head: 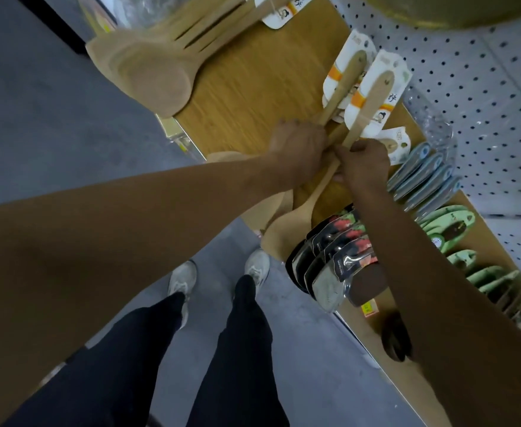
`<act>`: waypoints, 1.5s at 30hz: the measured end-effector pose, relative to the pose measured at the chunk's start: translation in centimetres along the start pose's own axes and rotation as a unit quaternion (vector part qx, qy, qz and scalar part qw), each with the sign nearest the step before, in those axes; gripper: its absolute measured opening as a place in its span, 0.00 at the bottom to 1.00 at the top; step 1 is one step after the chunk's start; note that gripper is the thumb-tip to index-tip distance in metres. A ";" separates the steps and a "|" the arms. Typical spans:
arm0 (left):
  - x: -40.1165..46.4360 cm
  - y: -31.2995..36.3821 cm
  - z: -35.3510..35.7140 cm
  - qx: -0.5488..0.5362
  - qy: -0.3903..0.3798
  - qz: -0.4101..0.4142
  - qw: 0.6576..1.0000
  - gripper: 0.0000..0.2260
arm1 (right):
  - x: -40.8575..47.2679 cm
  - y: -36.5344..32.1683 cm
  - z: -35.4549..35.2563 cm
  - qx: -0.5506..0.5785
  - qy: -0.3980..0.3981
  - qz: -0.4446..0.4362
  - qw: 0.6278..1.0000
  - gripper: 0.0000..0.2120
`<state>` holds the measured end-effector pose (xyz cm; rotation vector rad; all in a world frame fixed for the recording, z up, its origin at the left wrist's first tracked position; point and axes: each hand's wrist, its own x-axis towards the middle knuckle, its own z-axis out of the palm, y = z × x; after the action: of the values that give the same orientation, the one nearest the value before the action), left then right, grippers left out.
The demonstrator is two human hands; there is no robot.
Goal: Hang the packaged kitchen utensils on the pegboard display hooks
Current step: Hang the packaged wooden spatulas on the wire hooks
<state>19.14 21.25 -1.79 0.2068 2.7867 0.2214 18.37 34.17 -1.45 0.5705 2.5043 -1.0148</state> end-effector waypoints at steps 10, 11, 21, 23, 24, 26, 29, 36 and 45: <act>-7.3 -3.1 -5.0 -0.215 0.018 -0.039 0.976 0.11 | -7.8 -3.0 -1.4 0.149 0.022 0.005 0.989 0.14; -8.2 -3.8 -5.7 -0.228 0.026 -0.041 0.972 0.10 | -8.8 -3.5 -1.6 0.183 0.012 0.003 0.983 0.14; -19.6 -11.3 -12.1 -0.356 0.003 -0.039 0.934 0.12 | -22.8 -8.6 -3.3 0.318 -0.003 -0.034 0.947 0.11; -22.3 -12.3 -13.3 -0.373 0.000 -0.024 0.928 0.08 | -26.1 -9.2 -4.0 0.311 0.004 -0.052 0.949 0.09; -23.5 -12.5 -14.2 -0.381 -0.006 -0.010 0.925 0.06 | -27.8 -9.5 -4.4 0.306 0.011 -0.062 0.950 0.08; -26.1 -12.4 -16.2 -0.394 -0.015 0.018 0.919 0.06 | -31.1 -9.9 -5.4 0.304 0.024 -0.078 0.949 0.07; -29.5 -11.2 -19.1 -0.392 -0.014 0.065 0.918 0.08 | -35.9 -10.3 -7.7 0.300 0.040 -0.095 0.948 0.07; -35.2 -4.6 -24.0 -0.410 -0.014 0.165 0.897 0.14 | -45.7 -8.0 -14.6 0.294 0.121 -0.131 0.939 0.10; -41.3 10.3 -26.6 -0.369 -0.050 0.282 0.884 0.09 | -56.5 1.9 -24.0 0.336 0.233 -0.124 0.904 0.02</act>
<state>49.78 20.98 37.95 0.7885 2.2579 1.3230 62.56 39.96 40.73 0.7666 2.6200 -2.0957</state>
